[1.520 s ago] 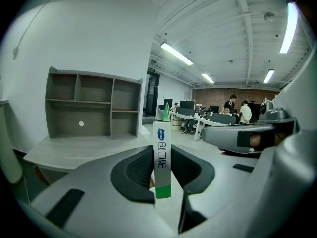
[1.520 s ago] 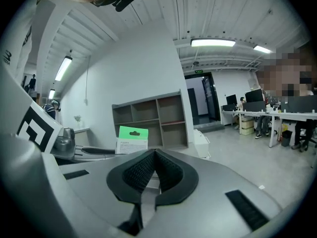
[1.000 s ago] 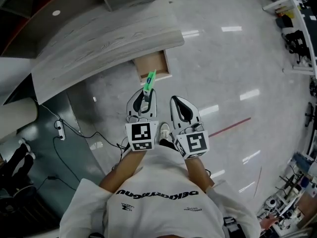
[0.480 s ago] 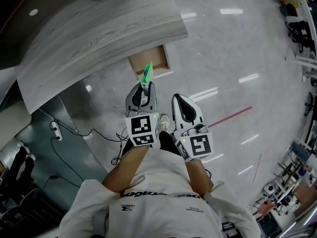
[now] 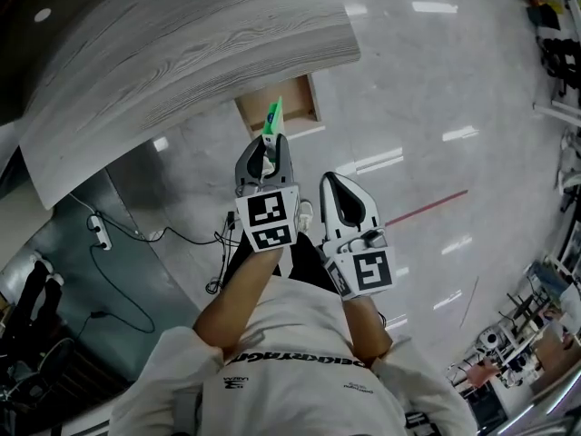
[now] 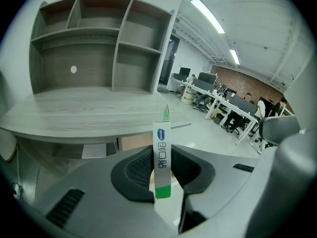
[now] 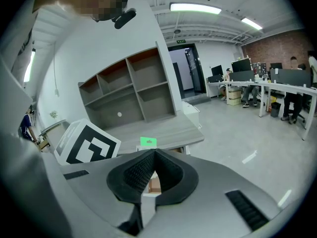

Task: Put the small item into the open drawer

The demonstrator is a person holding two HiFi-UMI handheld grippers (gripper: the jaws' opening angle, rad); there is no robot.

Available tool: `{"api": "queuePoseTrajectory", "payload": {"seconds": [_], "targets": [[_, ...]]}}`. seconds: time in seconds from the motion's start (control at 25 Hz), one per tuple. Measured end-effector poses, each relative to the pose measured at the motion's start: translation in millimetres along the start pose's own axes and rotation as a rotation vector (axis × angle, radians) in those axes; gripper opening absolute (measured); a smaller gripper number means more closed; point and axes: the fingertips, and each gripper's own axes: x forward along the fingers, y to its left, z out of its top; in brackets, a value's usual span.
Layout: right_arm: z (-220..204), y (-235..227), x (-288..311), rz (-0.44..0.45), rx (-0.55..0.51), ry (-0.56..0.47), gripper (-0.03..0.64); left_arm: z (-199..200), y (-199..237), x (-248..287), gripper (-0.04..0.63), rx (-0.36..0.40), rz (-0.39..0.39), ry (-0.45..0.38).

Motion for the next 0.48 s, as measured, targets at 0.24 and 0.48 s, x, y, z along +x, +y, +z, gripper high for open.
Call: {"api": "queuePoseTrajectory", "payload": {"seconds": [0.24,0.48], "targets": [[-7,-11,6,-0.013,0.010,0.004,0.029,-17,2,20,0.098,0.005,0.006,0.037],[-19,-15,12,-0.023,0.021,0.016,0.029,-34,8,37,0.100,-0.029,0.020,0.066]]}}
